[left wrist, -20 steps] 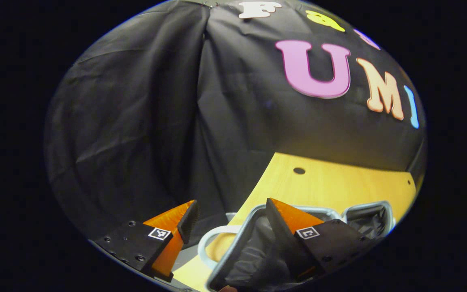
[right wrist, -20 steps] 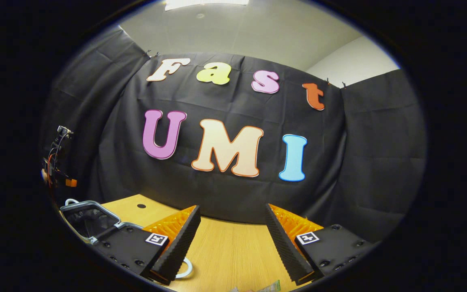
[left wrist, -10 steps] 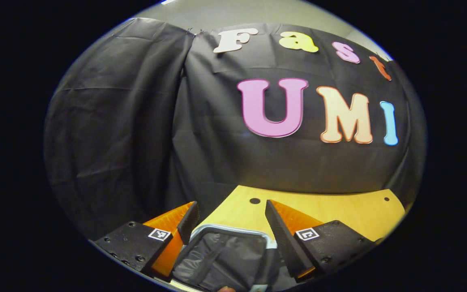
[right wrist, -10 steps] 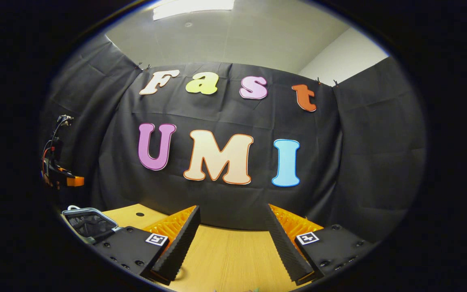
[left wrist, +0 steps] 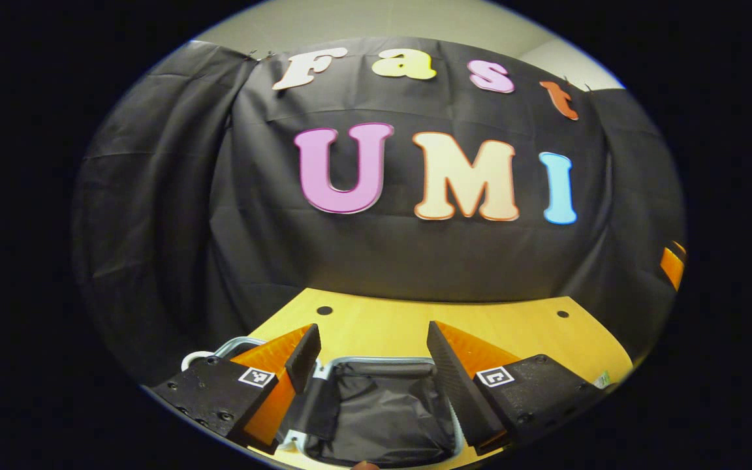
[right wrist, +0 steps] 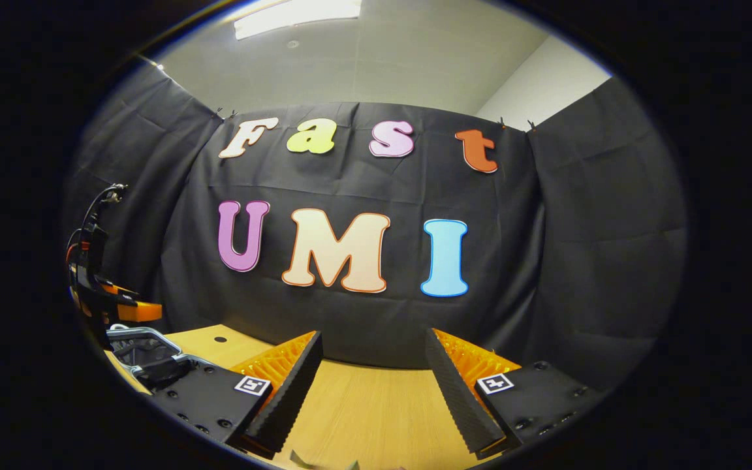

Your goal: First open the suitcase, pack the skin care products into it, and then close the suitcase.

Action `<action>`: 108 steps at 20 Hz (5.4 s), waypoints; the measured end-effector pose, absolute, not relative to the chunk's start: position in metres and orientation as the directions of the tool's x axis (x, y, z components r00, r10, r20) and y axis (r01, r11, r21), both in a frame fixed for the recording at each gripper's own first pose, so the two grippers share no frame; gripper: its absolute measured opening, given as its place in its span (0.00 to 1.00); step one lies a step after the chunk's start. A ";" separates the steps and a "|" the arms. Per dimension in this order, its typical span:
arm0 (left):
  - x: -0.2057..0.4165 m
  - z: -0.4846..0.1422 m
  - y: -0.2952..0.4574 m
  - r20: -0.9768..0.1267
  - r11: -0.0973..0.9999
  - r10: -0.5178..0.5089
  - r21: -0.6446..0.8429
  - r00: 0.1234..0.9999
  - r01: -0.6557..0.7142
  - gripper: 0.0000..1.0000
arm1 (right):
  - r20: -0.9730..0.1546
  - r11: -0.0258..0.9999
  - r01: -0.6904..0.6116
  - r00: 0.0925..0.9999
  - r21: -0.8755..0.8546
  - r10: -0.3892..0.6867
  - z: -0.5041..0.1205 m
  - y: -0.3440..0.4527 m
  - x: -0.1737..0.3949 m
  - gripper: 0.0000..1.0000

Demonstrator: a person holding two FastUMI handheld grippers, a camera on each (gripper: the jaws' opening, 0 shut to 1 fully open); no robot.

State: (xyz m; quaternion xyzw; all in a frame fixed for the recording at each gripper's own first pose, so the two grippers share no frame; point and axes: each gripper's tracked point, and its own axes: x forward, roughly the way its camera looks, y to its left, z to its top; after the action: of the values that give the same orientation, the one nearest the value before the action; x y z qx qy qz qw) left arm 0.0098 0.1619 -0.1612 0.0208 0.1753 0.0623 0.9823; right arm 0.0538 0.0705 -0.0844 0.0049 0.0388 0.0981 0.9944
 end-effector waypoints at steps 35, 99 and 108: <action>-0.082 -0.421 -0.109 -0.702 0.939 -0.344 -0.258 0.623 0.228 0.20 | -0.287 0.929 -0.368 0.888 0.029 0.360 -0.202 0.046 -0.003 0.99; -0.046 -0.335 0.255 -0.821 0.970 -0.233 -0.238 0.521 0.058 0.84 | -0.783 0.782 -0.362 0.185 0.508 0.594 -0.383 0.415 -0.106 0.34; -0.045 -0.320 0.401 -0.811 0.981 -0.036 -0.139 0.584 -0.132 0.84 | -0.792 0.823 -0.400 0.297 0.403 0.533 -0.371 0.435 -0.085 0.75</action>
State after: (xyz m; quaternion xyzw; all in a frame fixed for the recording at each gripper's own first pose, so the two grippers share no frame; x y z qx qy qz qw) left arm -0.0452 0.4012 -0.3198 -0.0924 0.4552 0.0272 0.8851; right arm -0.0846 0.4346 -0.3714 0.0643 0.5168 0.2905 0.8027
